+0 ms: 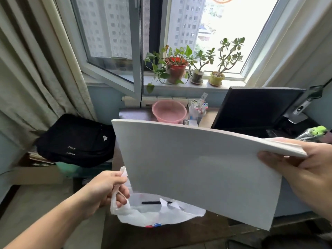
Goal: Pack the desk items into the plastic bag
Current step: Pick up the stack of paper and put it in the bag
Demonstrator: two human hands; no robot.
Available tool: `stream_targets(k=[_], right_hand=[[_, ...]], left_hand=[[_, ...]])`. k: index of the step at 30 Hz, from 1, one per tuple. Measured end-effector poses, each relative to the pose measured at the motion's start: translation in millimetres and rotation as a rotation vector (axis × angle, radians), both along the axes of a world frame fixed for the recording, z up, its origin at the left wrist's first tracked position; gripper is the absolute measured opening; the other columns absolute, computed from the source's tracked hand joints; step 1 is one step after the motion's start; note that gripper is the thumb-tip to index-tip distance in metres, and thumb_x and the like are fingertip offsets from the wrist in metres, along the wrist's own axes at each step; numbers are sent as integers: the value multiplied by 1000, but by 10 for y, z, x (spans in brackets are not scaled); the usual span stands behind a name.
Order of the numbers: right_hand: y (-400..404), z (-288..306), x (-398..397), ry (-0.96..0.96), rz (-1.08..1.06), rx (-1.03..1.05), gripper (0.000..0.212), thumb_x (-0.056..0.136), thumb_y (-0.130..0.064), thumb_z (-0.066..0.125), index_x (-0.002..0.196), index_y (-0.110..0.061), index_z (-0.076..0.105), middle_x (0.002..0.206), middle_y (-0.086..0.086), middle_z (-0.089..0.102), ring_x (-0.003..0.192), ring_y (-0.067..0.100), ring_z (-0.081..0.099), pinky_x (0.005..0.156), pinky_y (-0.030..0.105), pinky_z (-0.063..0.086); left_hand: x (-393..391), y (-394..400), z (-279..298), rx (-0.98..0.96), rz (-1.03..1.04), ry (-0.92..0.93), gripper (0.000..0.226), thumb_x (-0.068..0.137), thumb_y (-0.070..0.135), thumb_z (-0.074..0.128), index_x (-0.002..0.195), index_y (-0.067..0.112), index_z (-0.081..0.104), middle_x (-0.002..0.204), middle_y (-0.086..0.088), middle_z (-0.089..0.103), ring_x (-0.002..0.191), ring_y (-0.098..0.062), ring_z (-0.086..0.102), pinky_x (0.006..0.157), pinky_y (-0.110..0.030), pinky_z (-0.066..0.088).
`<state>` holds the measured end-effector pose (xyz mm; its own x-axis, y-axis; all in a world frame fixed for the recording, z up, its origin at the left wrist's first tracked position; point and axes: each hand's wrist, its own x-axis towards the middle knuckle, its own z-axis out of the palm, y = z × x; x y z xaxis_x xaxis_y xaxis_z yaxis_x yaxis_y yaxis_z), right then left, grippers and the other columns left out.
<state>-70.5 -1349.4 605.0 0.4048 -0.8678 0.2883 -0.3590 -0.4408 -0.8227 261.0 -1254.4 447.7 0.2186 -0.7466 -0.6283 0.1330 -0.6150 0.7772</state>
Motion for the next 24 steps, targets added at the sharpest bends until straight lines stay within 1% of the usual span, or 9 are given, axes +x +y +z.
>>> stream_targets(k=[2, 4, 7, 10, 12, 14, 18, 21, 24], right_hand=[[-9, 13, 18, 65, 28, -38, 49, 76, -14, 67, 76, -63, 71, 74, -29, 73, 70, -7, 71, 61, 6, 53], [2, 39, 72, 142, 88, -88, 43, 79, -16, 67, 82, -59, 73, 80, -29, 74, 77, -7, 71, 62, 5, 52], [10, 9, 164, 282, 185, -153, 33, 85, -9, 68, 88, -40, 78, 88, -19, 77, 82, 1, 73, 64, 17, 57], [-49, -143, 217, 430, 241, -160, 44, 85, 12, 67, 93, -30, 79, 89, -12, 78, 82, 6, 74, 61, 31, 58], [-74, -238, 280, 509, 266, -178, 45, 85, 10, 61, 92, -31, 77, 86, -13, 77, 81, 7, 73, 62, 31, 56], [-88, -313, 359, 568, 273, -191, 40, 85, -2, 50, 91, -32, 74, 82, -14, 75, 79, 8, 70, 65, 33, 54], [-111, -423, 538, 768, 281, -255, 34, 78, -12, 41, 91, -30, 67, 77, -9, 70, 75, 20, 64, 66, 37, 51], [-110, -485, 722, 875, 281, -352, 37, 75, -6, 45, 97, -28, 66, 86, -6, 71, 78, 27, 62, 66, 38, 51], [-32, -556, 1029, 1013, 390, -433, 33, 70, 3, 48, 90, -20, 62, 86, 1, 67, 71, 33, 53, 59, 36, 41]], left_hand=[[24, 5, 2, -17, 15, 26, 20, 98, 8, 47, 106, -1, 63, 63, -18, 58, 45, -24, 55, 42, -28, 47], [56, 14, 1, -35, 40, 25, 20, 97, 6, 48, 106, 6, 66, 60, -15, 55, 46, -23, 52, 44, -27, 46], [79, 27, 7, -51, 52, 26, 18, 94, 4, 47, 90, 6, 65, 58, -13, 54, 46, -22, 49, 47, -27, 43], [101, 37, -27, -52, 39, 3, 21, 94, 3, 46, 76, 4, 57, 56, -12, 53, 45, -22, 49, 45, -26, 40], [113, 45, -39, -51, 28, 6, 18, 94, 1, 44, 88, -1, 61, 55, -12, 53, 44, -22, 49, 43, -25, 40], [121, 56, -43, -53, 24, 14, 21, 90, -3, 44, 97, -2, 63, 58, -13, 54, 44, -21, 50, 44, -25, 41], [119, 66, -39, -77, 55, 25, 29, 88, -5, 44, 114, -12, 57, 60, -14, 56, 44, -21, 53, 44, -26, 44], [70, 53, -15, -97, 67, 44, 33, 92, -4, 43, 120, -3, 58, 60, -14, 55, 44, -21, 53, 44, -27, 44], [7, 44, 20, -101, 60, 53, 31, 95, -2, 42, 116, 8, 62, 59, -12, 54, 44, -20, 51, 45, -28, 44]])
